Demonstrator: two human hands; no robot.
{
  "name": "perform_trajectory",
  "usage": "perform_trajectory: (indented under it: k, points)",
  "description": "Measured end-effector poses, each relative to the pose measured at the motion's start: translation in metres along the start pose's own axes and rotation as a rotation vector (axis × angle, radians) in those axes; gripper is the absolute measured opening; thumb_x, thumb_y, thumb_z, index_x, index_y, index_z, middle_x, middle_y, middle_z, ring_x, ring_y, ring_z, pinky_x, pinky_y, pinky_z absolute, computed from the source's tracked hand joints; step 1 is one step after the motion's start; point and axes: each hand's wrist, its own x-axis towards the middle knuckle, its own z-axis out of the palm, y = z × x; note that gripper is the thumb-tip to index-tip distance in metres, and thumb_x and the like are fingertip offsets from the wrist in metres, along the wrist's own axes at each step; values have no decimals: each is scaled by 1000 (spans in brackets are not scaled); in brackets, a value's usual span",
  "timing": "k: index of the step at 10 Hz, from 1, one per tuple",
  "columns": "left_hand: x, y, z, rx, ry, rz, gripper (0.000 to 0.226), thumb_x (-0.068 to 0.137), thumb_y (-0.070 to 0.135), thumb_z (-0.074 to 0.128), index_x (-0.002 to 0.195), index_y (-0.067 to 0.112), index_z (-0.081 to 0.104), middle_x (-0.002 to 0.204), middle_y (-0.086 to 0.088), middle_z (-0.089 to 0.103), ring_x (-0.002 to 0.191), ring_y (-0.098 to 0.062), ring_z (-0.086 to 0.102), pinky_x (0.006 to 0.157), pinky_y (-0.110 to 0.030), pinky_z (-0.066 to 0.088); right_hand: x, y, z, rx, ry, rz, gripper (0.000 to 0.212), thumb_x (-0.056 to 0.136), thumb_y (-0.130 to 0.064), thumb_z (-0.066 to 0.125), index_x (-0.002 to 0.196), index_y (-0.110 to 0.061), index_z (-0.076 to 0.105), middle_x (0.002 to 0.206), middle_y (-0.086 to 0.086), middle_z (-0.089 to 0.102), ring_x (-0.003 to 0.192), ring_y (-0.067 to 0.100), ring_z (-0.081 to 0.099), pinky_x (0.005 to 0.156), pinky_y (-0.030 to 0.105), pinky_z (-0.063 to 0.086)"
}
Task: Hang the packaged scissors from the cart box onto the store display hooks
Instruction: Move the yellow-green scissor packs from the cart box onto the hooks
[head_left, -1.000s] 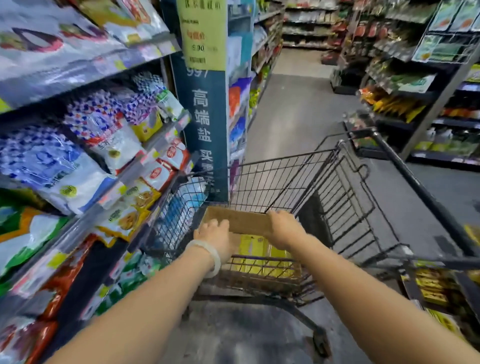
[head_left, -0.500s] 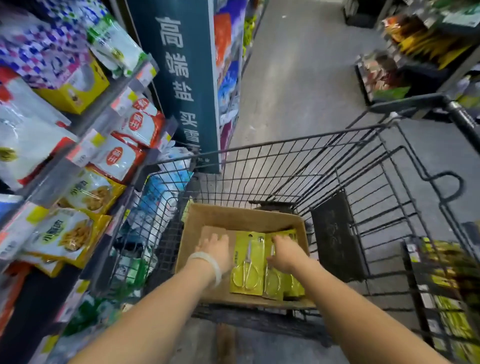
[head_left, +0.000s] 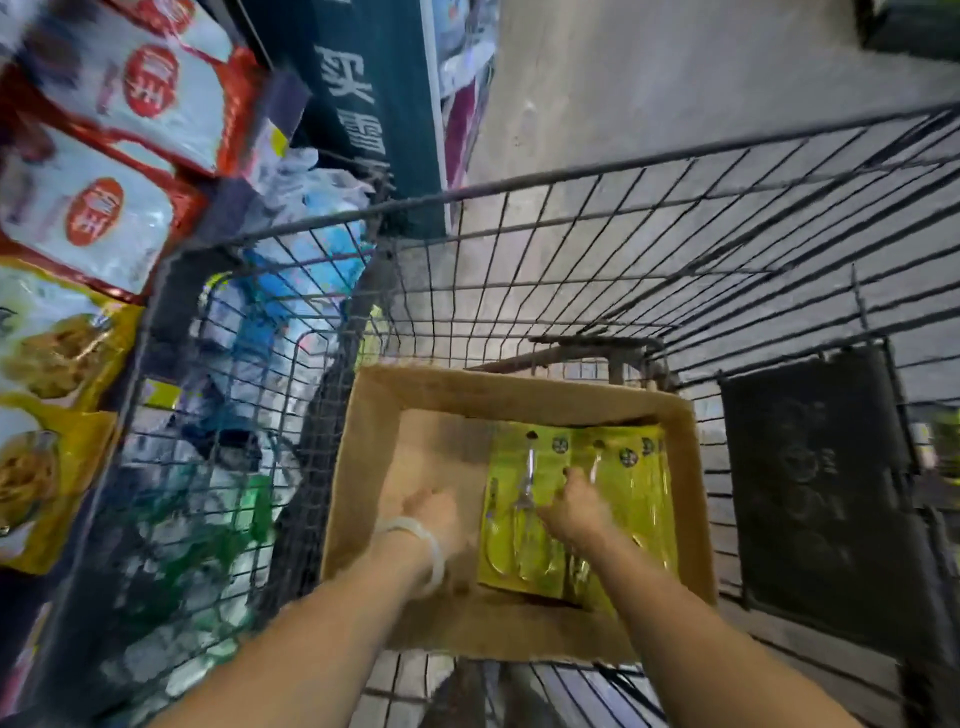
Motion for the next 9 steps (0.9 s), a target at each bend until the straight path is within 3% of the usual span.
perform_trajectory:
  k: [1, 2, 3, 4, 5, 6, 7, 8, 9]
  points:
    - [16, 2, 18, -19, -65, -47, 58, 91, 29, 55, 140, 6, 36, 138, -16, 48, 127, -33, 46, 106, -39, 39, 18, -3, 9, 224, 31, 123, 86, 80, -30, 72, 144, -5, 21, 143, 17, 42, 127, 34, 48, 103, 42, 45]
    - [36, -2, 37, -34, -38, -34, 58, 86, 29, 60, 136, 7, 44, 137, -14, 49, 125, -32, 48, 106, -41, 40, 31, -5, 14, 342, 28, 190, 85, 77, -27, 75, 142, -2, 26, 141, 14, 46, 128, 30, 47, 102, 34, 44]
    - [35, 0, 46, -51, -129, 13, 58, 81, 31, 64, 133, 13, 48, 131, -10, 55, 119, -29, 54, 102, -39, 44, 35, -5, 24, 327, -32, 216, 74, 79, -35, 73, 134, -1, 38, 135, 15, 51, 125, 29, 50, 96, 32, 44]
    - [35, 0, 50, -25, -137, 41, 73, 60, 61, 66, 124, 29, 53, 122, -2, 60, 109, -24, 58, 96, -37, 49, 32, -13, 38, 262, 2, 229, 75, 77, -44, 71, 132, -3, 41, 135, 15, 50, 123, 30, 51, 99, 35, 46]
    - [38, 0, 43, -36, -106, 24, 75, 62, 59, 68, 128, 28, 50, 129, -3, 54, 117, -25, 53, 100, -36, 47, 34, -20, 47, 248, 98, 218, 77, 80, -39, 70, 137, -5, 33, 141, 16, 39, 128, 33, 43, 101, 37, 41]
    - [50, -1, 42, -19, -114, -12, 76, 74, 50, 69, 139, 20, 40, 138, -6, 45, 127, -27, 44, 106, -36, 41, 39, -19, 46, 263, 114, 216, 74, 79, -38, 71, 135, -5, 35, 140, 15, 36, 122, 30, 49, 91, 33, 46]
    - [53, -1, 40, -44, -117, -13, 82, 72, 53, 70, 140, 21, 39, 139, -5, 44, 127, -26, 44, 105, -37, 42, 44, -13, 36, 270, 44, 228, 68, 74, -45, 74, 122, -3, 51, 127, 13, 50, 102, 25, 60, 77, 30, 49]
    - [49, -5, 41, -102, -142, -42, 83, 69, 51, 73, 139, 22, 38, 138, -3, 43, 128, -24, 44, 107, -38, 41, 41, -5, 29, 337, 30, 191, 42, 83, -32, 69, 112, -3, 59, 110, 11, 64, 85, 21, 63, 75, 32, 55]
    - [39, -5, 38, -246, -112, -27, 83, 60, 51, 76, 132, 26, 46, 133, -1, 52, 119, -22, 52, 102, -38, 45, 25, 6, 21, 371, 34, 143, 43, 90, -20, 60, 129, -6, 50, 126, 13, 58, 109, 27, 60, 91, 36, 51]
